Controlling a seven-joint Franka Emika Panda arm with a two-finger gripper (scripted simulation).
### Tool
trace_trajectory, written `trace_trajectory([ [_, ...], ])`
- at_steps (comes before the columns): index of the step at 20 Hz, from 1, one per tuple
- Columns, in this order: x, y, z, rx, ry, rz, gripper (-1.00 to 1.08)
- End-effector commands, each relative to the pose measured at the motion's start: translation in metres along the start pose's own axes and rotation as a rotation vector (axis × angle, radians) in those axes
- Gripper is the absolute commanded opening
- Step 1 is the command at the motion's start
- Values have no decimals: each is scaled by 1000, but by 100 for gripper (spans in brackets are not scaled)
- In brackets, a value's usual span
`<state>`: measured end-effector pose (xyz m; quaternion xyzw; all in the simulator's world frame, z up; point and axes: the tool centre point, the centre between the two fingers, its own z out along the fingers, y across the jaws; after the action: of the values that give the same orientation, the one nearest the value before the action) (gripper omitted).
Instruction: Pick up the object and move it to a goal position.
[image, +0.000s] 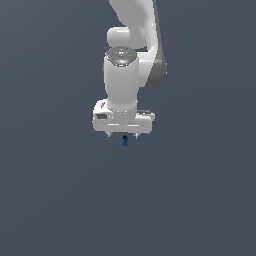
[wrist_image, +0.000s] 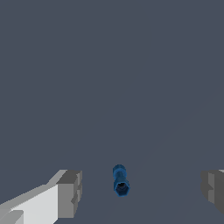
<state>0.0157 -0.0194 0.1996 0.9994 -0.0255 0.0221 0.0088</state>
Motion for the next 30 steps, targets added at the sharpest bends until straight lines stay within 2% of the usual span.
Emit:
trace_trajectory([
  [1,0,0,0,0,0,0,100],
  [19,-6,2,1,-1,-16,-47,100],
  [30,-33,1,43,6,-27,-180,100],
])
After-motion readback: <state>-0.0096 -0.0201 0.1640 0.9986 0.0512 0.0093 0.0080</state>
